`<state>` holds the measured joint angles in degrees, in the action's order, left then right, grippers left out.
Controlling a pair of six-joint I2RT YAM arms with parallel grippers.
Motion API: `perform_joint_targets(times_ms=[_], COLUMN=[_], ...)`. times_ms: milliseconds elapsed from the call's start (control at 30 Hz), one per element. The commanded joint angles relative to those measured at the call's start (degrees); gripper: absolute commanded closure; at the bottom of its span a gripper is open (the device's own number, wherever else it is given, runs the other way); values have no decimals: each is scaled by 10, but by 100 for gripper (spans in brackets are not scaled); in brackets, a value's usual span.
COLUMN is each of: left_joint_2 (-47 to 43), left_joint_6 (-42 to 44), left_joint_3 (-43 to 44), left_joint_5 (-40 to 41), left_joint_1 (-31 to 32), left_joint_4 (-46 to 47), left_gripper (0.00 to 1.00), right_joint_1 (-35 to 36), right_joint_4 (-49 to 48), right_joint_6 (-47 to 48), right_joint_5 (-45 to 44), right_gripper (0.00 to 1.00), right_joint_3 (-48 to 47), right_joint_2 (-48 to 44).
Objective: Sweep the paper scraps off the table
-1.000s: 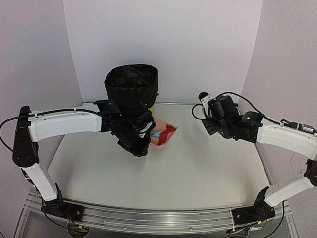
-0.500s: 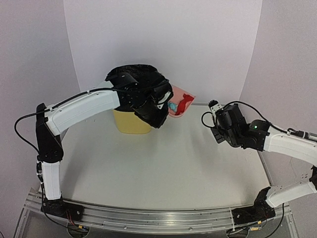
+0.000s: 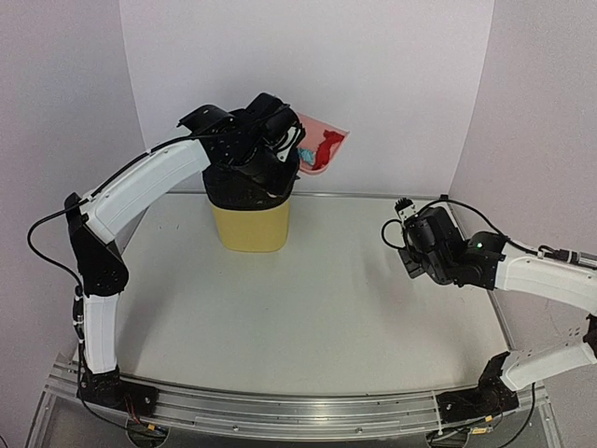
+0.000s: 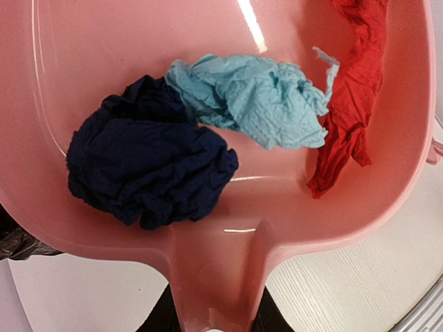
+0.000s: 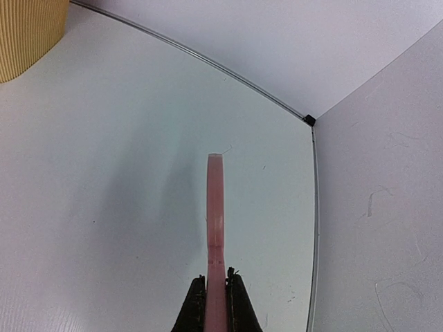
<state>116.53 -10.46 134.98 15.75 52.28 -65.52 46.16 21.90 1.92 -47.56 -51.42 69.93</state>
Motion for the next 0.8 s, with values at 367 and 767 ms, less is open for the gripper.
perform_joint_targets(times_ms=[367, 767], left_joint_2=[-76, -64], left_joint_6=[36, 102], left_joint_3=[18, 28], left_joint_5=[62, 201], left_joint_1=[-94, -136], left_joint_4=[12, 44], left_gripper=[100, 100], right_joint_1=[-3, -3], right_joint_4=[7, 17], right_joint_6=[-33, -43], right_joint_5=[7, 1], right_gripper=[100, 100], right_joint_3=[-9, -9], right_joint_2=[-5, -10])
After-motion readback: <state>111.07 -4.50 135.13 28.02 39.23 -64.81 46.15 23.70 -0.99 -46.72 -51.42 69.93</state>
